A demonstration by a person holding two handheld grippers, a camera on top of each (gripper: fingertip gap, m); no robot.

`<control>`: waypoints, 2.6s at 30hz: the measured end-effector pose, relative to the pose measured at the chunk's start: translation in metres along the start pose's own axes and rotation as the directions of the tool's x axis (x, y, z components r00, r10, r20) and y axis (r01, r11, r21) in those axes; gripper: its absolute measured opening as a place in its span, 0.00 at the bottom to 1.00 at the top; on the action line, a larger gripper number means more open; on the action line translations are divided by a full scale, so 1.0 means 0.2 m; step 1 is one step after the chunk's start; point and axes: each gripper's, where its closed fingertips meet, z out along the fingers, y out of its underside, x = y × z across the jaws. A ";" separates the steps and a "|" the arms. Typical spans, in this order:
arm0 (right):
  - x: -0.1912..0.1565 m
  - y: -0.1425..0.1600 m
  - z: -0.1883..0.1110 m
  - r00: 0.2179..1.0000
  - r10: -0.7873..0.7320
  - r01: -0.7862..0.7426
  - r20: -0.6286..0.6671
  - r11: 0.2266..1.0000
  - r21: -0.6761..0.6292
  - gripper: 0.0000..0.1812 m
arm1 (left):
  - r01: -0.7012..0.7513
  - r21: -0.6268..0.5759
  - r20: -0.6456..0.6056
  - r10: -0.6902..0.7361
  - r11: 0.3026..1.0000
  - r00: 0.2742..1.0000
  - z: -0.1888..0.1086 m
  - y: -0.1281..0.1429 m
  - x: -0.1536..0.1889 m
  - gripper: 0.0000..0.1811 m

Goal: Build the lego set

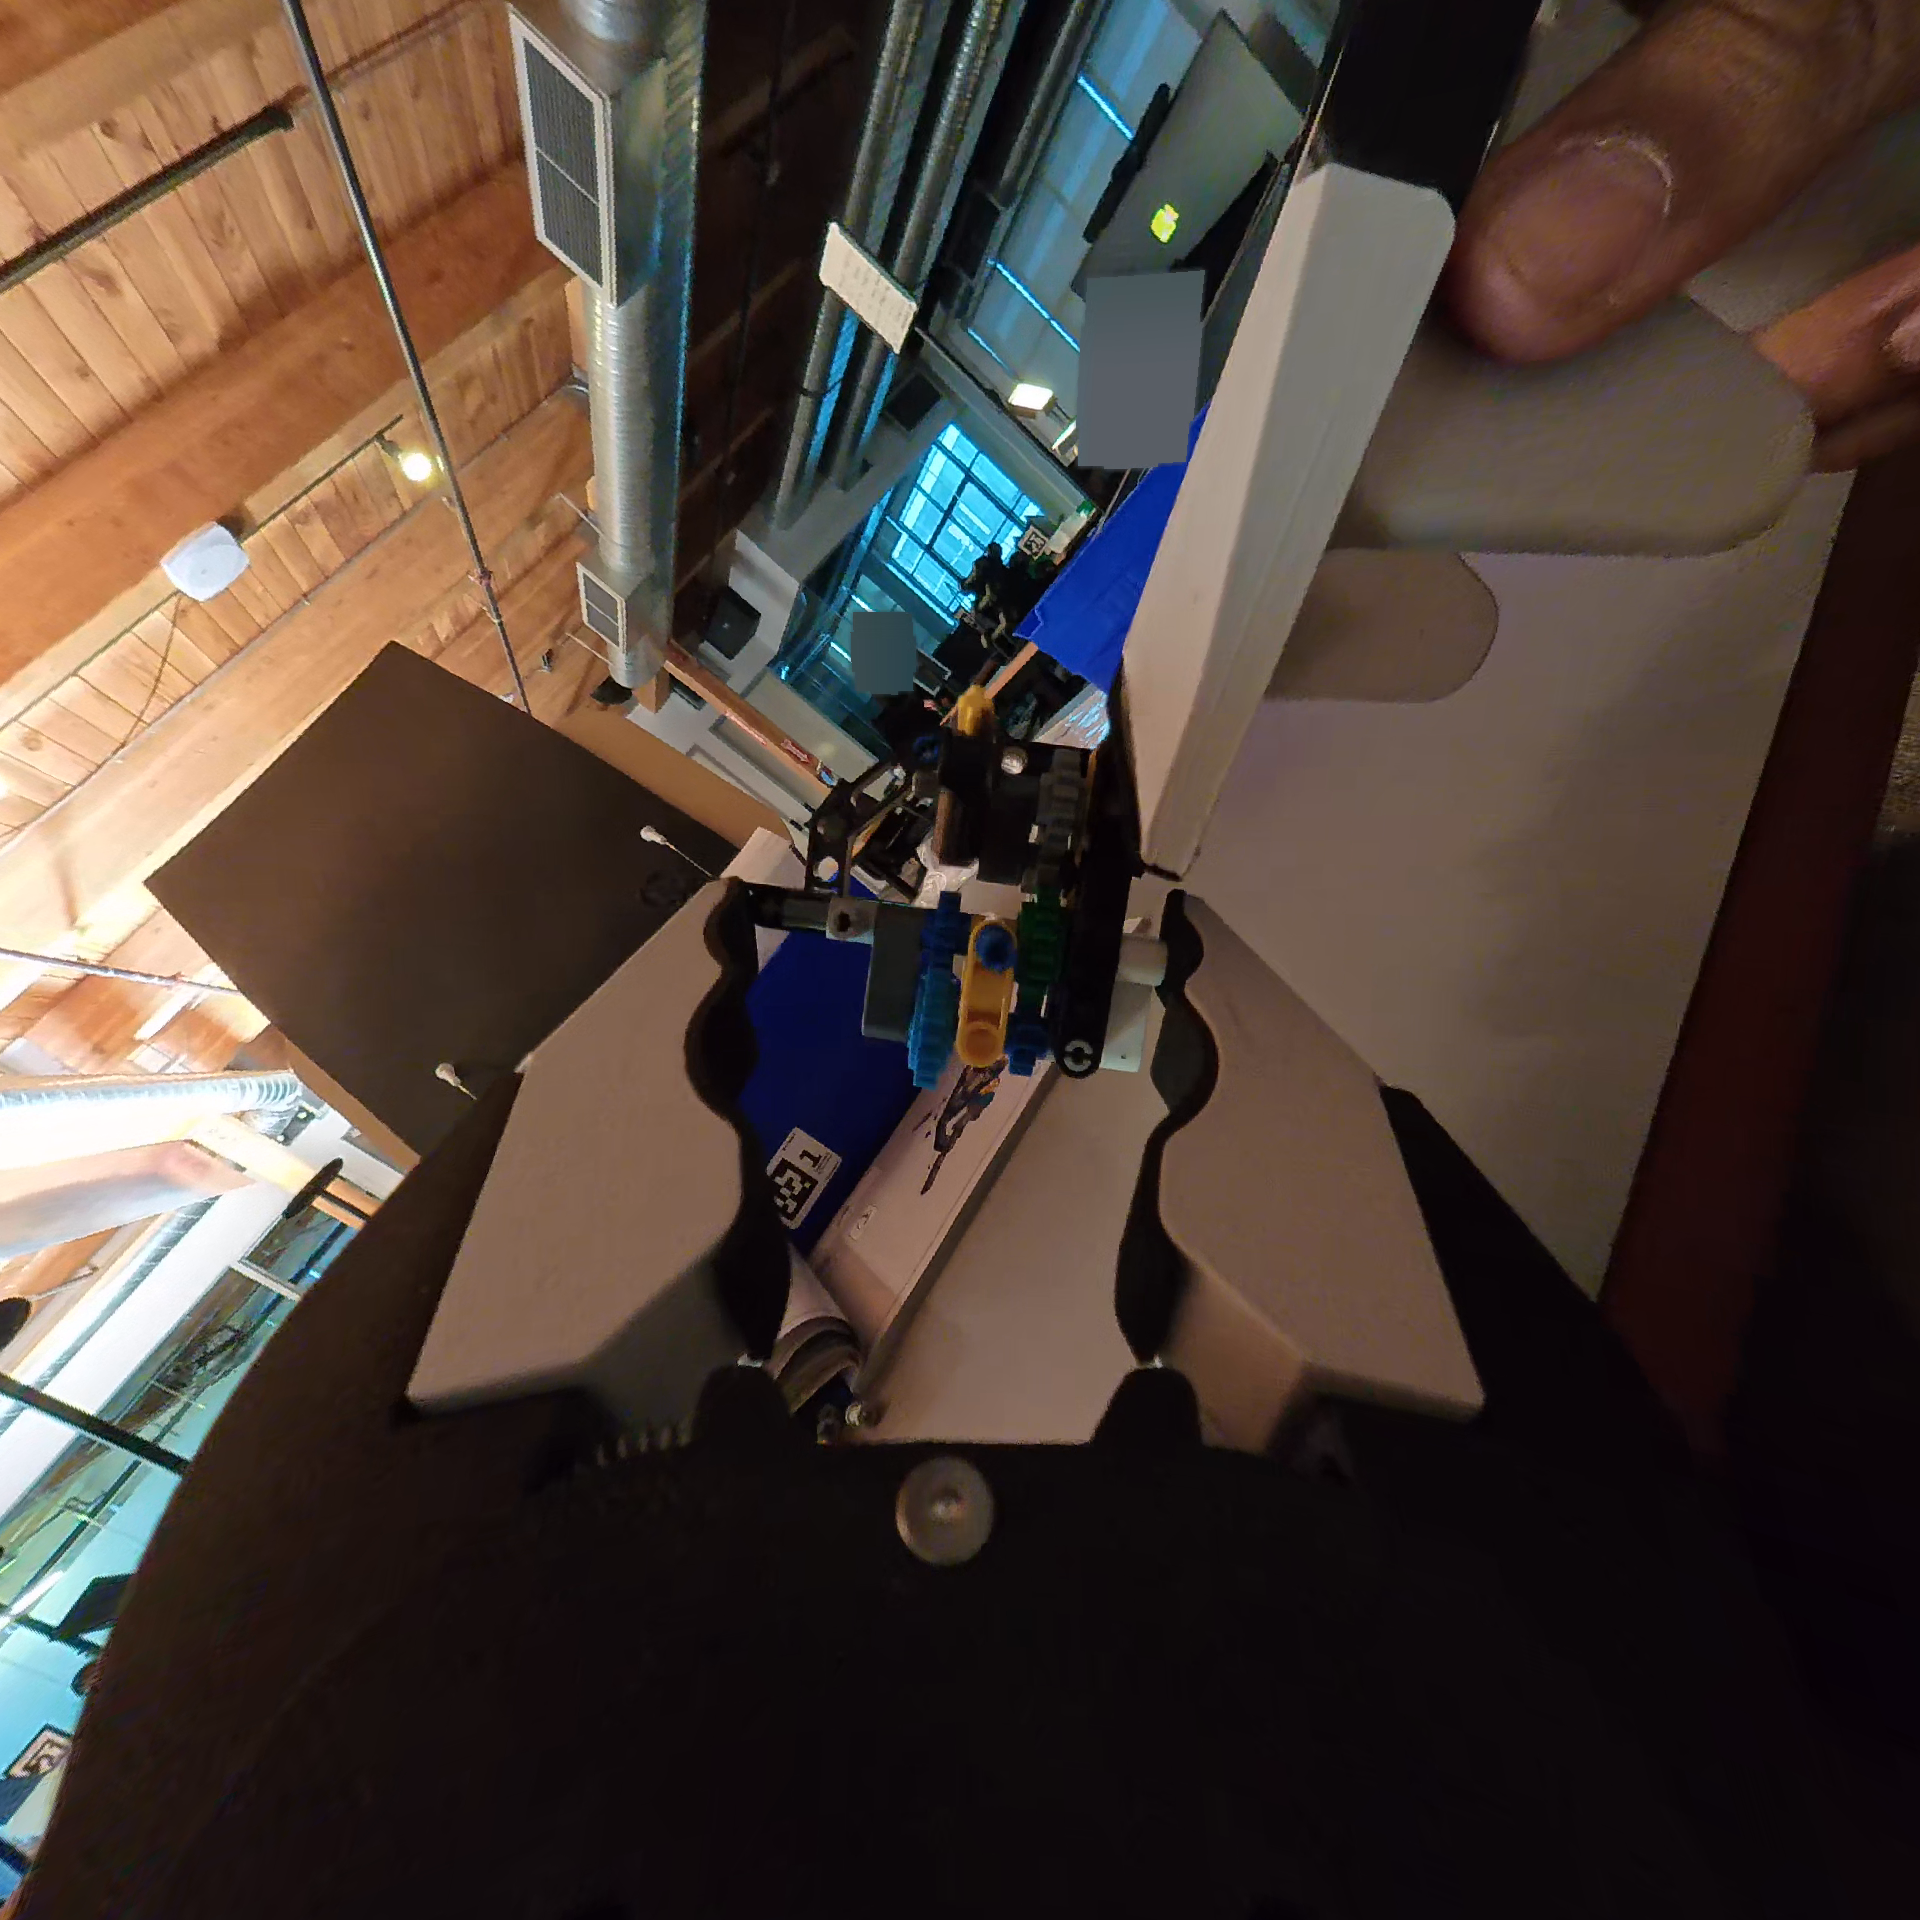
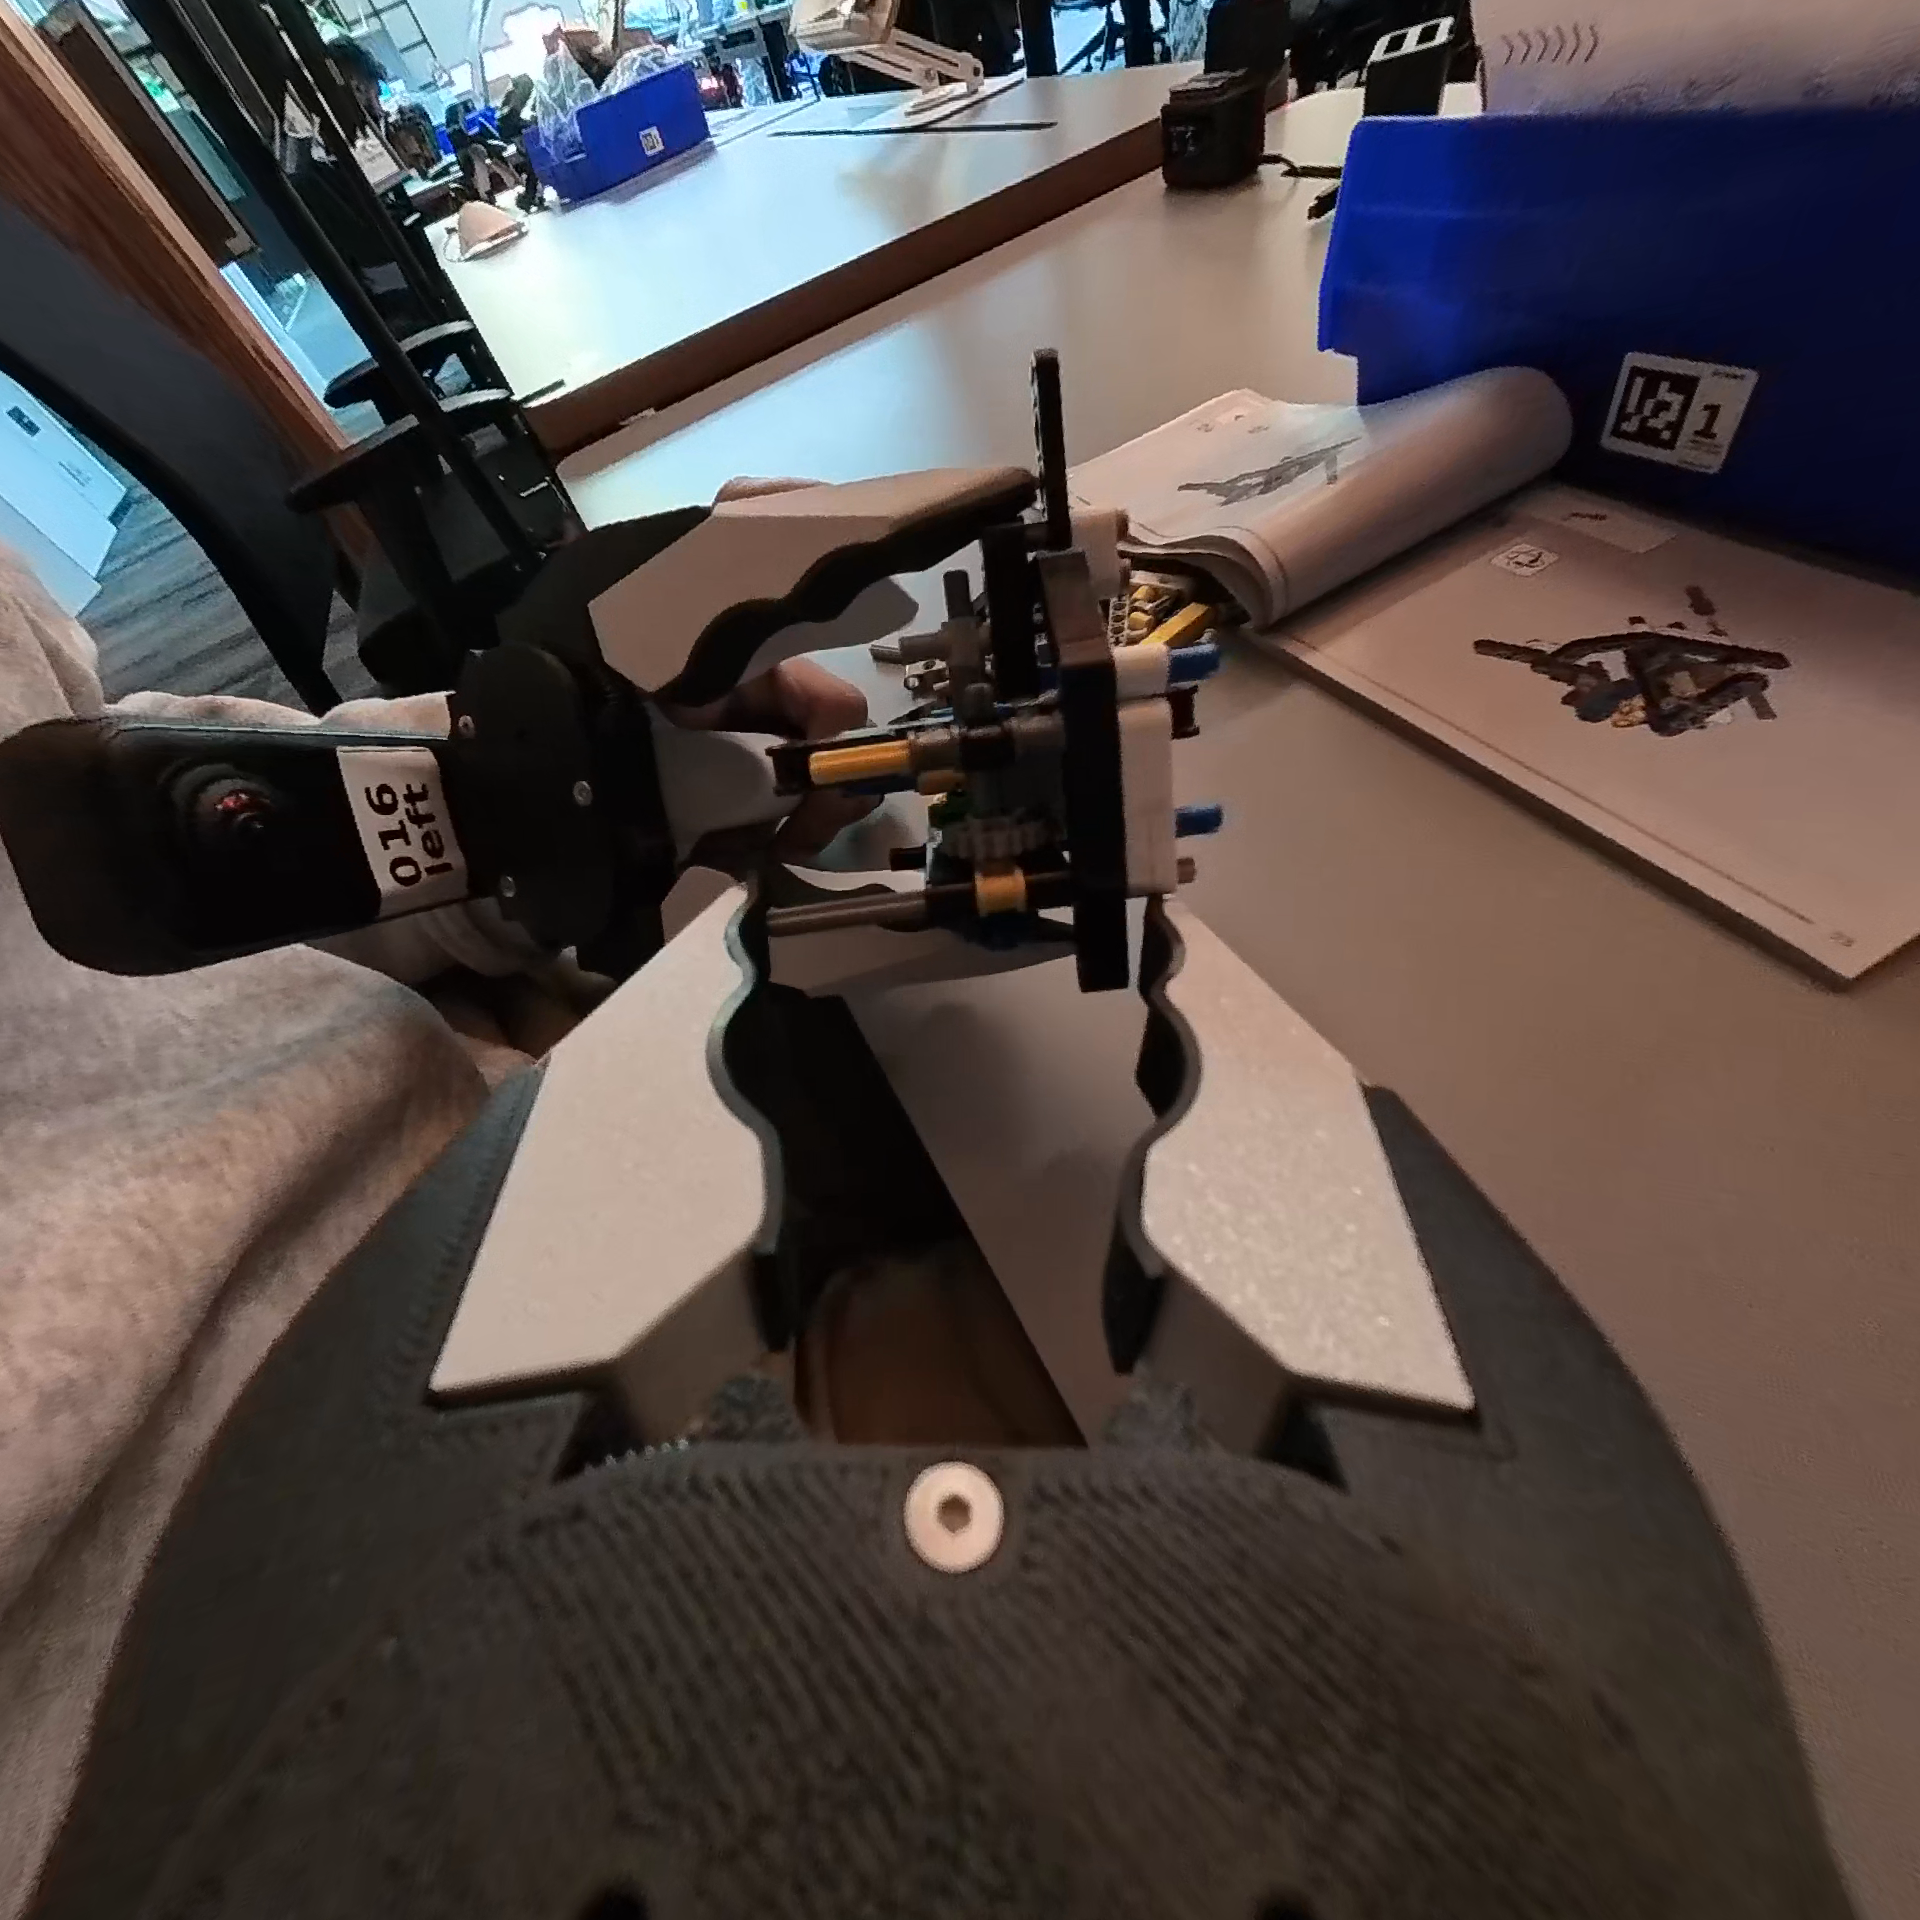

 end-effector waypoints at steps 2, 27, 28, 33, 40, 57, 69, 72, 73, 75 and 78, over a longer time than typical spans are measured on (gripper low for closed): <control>0.00 0.00 0.00 1.000 -0.003 0.003 -0.002 1.000 -0.003 0.40 | -0.002 0.000 0.000 0.002 1.000 1.000 0.00 0.00 0.00 0.42; 0.02 0.04 0.00 1.000 -0.011 0.010 -0.008 0.998 -0.064 0.42 | -0.013 0.011 -0.045 0.014 1.000 0.999 0.00 0.00 0.04 0.42; 0.02 0.05 0.00 1.000 -0.012 0.011 -0.007 0.997 -0.073 0.41 | -0.019 0.012 -0.049 0.019 1.000 0.999 0.00 -0.01 0.04 0.42; 0.02 0.07 -0.01 1.000 -0.022 0.022 -0.002 0.995 -0.099 0.41 | -0.030 0.018 -0.068 0.031 0.999 0.997 0.00 -0.01 0.06 0.42; 0.03 0.08 0.00 1.000 -0.013 0.012 -0.007 0.994 -0.107 0.41 | -0.041 0.010 -0.073 0.042 0.999 0.996 0.01 0.00 0.07 0.42; 0.06 -0.04 -0.03 0.989 -0.124 0.129 -0.083 0.990 0.051 0.45 | -0.010 0.014 -0.054 0.010 1.000 0.998 0.00 -0.01 0.05 0.42; -0.01 -0.07 -0.04 0.993 -0.065 0.053 0.094 0.991 0.121 0.44 | 0.010 0.060 -0.091 -0.004 0.998 0.996 -0.02 -0.05 0.07 0.42; -0.03 -0.06 -0.07 0.985 -0.054 0.033 0.162 0.991 0.132 0.42 | 0.027 0.077 -0.109 -0.018 0.997 0.994 -0.03 -0.07 0.08 0.42; -0.03 -0.06 -0.08 0.982 -0.055 0.030 0.181 0.990 0.136 0.42 | 0.032 0.084 -0.115 -0.022 0.996 0.993 -0.03 -0.07 0.08 0.42; -0.04 -0.07 -0.09 0.978 -0.065 0.037 0.197 0.989 0.145 0.42 | 0.037 0.091 -0.121 -0.026 0.995 0.992 -0.04 -0.08 0.08 0.42; -0.05 -0.09 -0.10 0.979 -0.122 0.093 0.164 0.981 0.172 0.38 | 0.046 0.089 -0.107 -0.037 0.995 0.994 -0.03 -0.08 0.07 0.42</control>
